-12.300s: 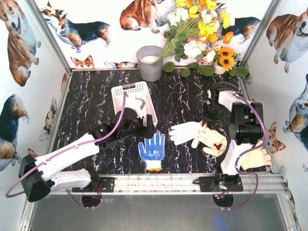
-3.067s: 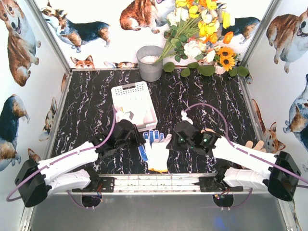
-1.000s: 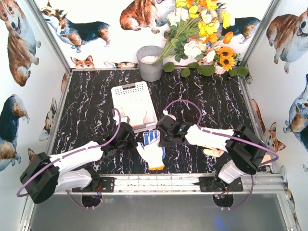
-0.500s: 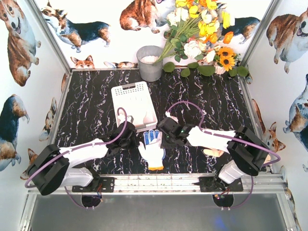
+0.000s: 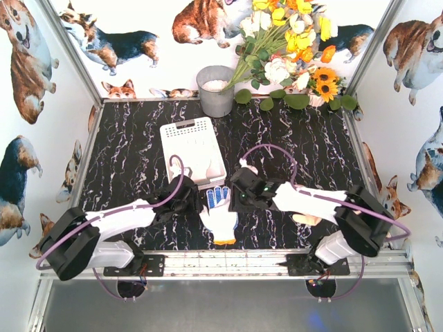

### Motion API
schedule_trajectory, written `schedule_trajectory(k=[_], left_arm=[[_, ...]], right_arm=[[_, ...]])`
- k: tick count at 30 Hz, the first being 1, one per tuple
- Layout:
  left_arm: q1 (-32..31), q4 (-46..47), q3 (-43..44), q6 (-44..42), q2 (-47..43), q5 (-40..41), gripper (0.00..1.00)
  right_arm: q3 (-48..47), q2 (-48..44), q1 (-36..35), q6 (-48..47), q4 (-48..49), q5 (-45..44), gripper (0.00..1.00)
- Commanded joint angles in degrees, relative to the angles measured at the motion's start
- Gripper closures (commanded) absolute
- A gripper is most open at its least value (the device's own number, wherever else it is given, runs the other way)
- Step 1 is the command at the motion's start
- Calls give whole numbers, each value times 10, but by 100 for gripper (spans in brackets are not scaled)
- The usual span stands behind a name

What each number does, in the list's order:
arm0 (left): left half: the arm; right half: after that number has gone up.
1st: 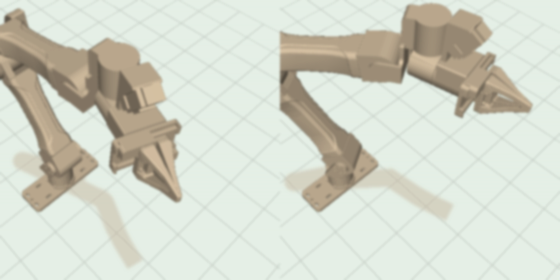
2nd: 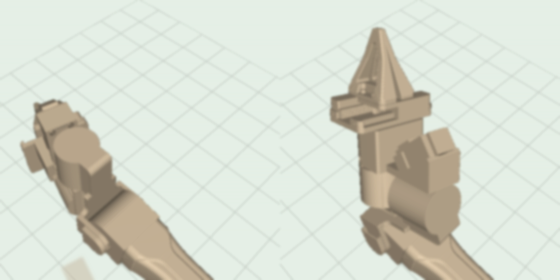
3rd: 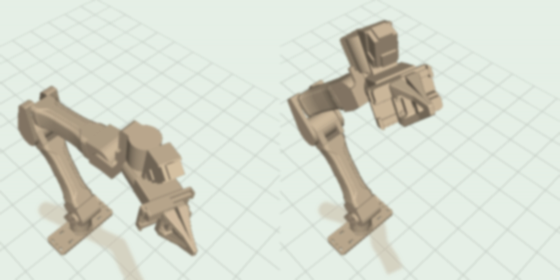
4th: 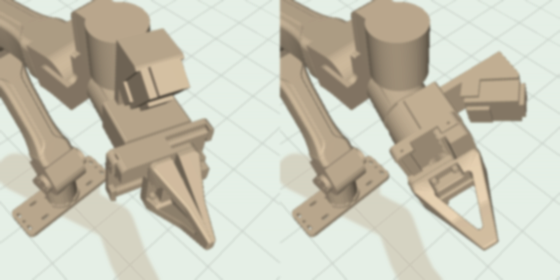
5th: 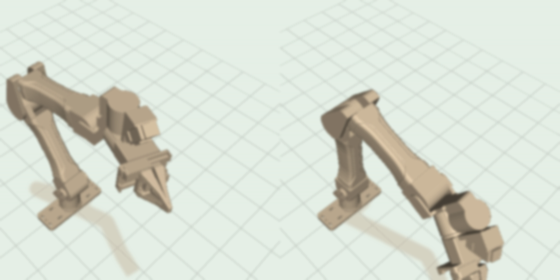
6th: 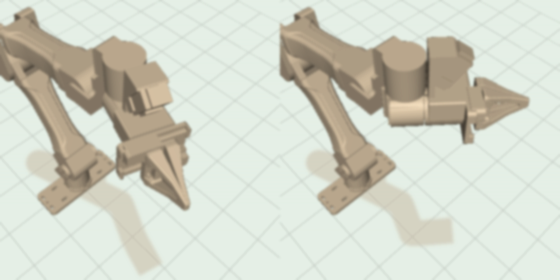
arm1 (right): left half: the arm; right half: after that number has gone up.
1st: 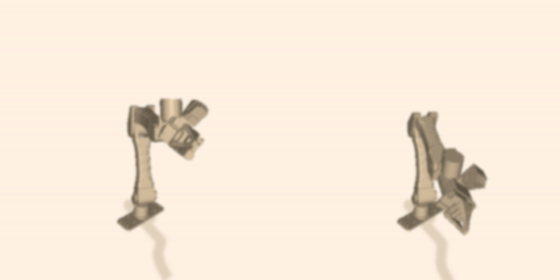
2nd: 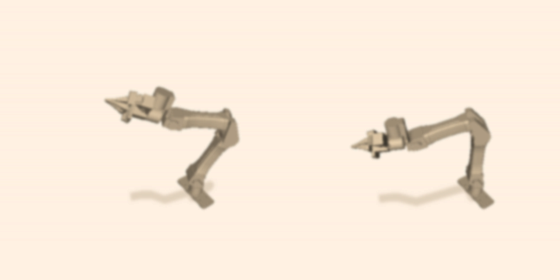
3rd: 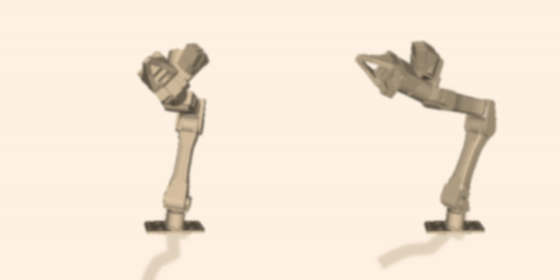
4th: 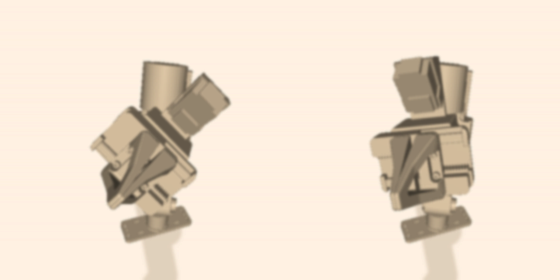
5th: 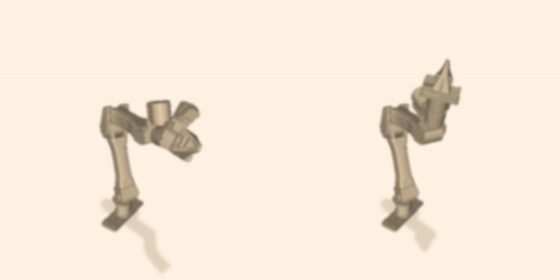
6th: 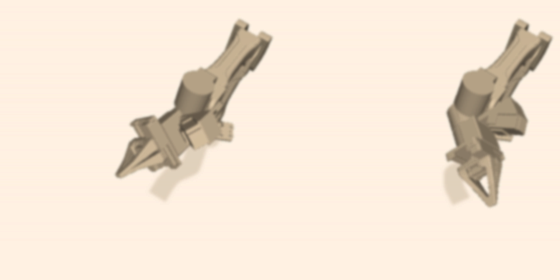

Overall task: Put the gloves into the storage basket
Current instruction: Pair the glove with the glove.

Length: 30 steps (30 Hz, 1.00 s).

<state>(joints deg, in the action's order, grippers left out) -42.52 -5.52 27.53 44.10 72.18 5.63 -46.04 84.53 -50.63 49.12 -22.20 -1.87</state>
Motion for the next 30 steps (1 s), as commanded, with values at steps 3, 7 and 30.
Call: schedule_trajectory(k=[3, 7, 30], left_arm=[[4, -54, 20, -13, -58, -4, 51], [1, -68, 13, -4, -96, -28, 49], [-42, 95, -2, 34, -42, -175, 62]], right_arm=[[29, -86, 21, 9, 21, 14, 51], [55, -130, 23, 19, 4, 25, 48], [118, -90, -64, 93, 51, 166, 50]])
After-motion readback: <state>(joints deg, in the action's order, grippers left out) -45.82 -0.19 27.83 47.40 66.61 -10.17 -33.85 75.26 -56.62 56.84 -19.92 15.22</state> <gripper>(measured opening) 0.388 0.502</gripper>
